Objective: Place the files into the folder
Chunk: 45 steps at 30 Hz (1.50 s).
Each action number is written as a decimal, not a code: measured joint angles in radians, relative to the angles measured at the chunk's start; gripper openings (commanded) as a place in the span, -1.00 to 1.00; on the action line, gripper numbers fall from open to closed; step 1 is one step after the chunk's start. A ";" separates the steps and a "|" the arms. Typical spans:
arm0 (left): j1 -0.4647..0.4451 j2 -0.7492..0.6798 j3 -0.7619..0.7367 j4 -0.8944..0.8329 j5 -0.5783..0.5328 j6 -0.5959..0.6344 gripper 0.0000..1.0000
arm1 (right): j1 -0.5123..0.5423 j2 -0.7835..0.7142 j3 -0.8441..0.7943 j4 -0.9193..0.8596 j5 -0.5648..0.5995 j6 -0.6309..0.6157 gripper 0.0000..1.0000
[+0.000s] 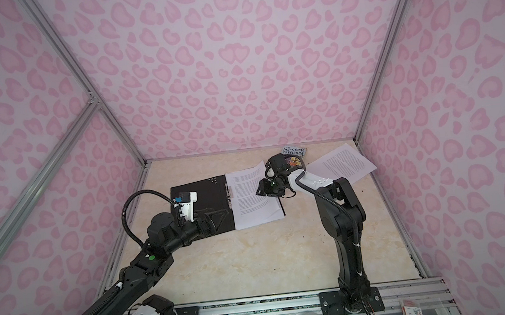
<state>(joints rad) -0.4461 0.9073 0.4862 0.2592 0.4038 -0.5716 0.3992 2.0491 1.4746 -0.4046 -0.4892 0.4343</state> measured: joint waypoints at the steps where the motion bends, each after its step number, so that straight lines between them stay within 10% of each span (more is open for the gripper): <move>1: 0.000 0.000 0.000 0.000 0.000 0.000 0.95 | 0.000 -0.001 0.000 -0.008 0.010 0.000 0.22; 11: 0.000 -0.001 0.000 0.000 -0.001 0.002 0.95 | -0.016 -0.117 -0.004 -0.088 0.154 -0.023 0.96; 26: -0.001 -0.001 0.000 0.000 -0.001 0.004 0.95 | -0.396 -0.192 -0.119 0.034 0.288 0.086 0.96; 45: -0.001 0.006 0.002 0.000 0.000 0.004 0.95 | -0.484 0.211 0.291 0.044 0.219 0.157 0.96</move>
<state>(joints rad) -0.4469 0.9134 0.4881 0.2588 0.4038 -0.5678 -0.0853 2.2604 1.7653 -0.3607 -0.2703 0.5915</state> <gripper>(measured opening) 0.975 0.982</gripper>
